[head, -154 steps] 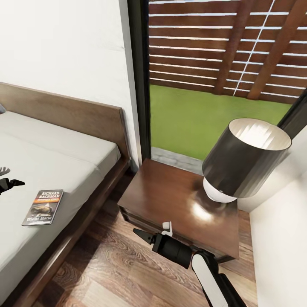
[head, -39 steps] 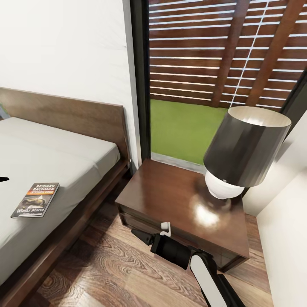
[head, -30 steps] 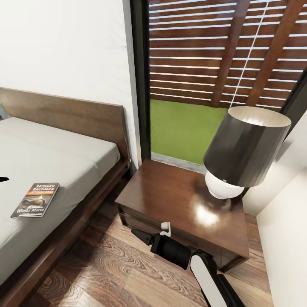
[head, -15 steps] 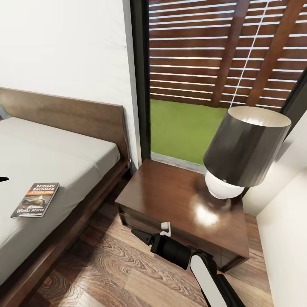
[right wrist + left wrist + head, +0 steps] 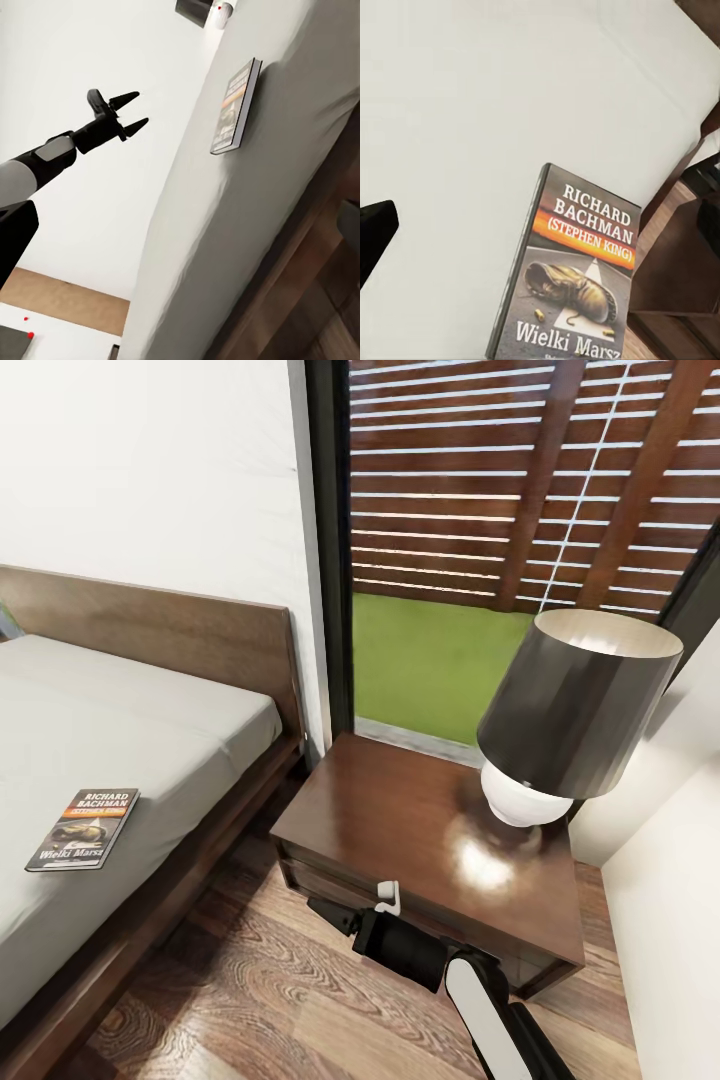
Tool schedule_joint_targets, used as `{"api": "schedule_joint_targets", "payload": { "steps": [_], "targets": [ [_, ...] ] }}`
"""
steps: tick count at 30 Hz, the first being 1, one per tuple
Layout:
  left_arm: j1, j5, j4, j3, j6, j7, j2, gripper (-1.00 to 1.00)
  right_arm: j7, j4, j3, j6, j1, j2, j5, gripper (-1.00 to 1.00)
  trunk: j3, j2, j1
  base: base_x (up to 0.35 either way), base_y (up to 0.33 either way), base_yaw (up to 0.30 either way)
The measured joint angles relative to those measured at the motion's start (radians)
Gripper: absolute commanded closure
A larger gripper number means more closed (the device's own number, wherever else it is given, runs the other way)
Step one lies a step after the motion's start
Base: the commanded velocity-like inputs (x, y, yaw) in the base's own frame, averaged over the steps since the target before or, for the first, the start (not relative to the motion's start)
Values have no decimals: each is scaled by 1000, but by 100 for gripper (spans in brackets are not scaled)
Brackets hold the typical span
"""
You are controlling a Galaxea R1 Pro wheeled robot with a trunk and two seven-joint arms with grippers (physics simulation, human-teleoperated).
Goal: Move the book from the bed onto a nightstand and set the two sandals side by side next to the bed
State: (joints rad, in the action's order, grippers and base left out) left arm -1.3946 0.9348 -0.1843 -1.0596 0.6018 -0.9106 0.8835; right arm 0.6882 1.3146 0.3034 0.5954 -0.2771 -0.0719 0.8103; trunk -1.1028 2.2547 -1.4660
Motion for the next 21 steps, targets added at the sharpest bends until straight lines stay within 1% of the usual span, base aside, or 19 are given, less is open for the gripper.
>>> {"api": "schedule_joint_targets", "payload": {
  "steps": [8, 12, 21],
  "targets": [
    [-1, 0, -36, 0, 17, -7, -2, -100, -1, 0, 1, -1, 0, -1, -1, -100, 0, 0, 0, 0, 0, 0],
    [-2, -1, -42, 0, 49, -9, -7, -100, 0, 0, 0, -1, 0, -1, -1, -100, 0, 0, 0, 0, 0, 0],
    [-3, -2, -44, 0, 66, -9, -12, -100, 0, 0, -1, -1, 0, -1, 0, -100, 0, 0, 0, 0, 0, 0]
  ]
}}
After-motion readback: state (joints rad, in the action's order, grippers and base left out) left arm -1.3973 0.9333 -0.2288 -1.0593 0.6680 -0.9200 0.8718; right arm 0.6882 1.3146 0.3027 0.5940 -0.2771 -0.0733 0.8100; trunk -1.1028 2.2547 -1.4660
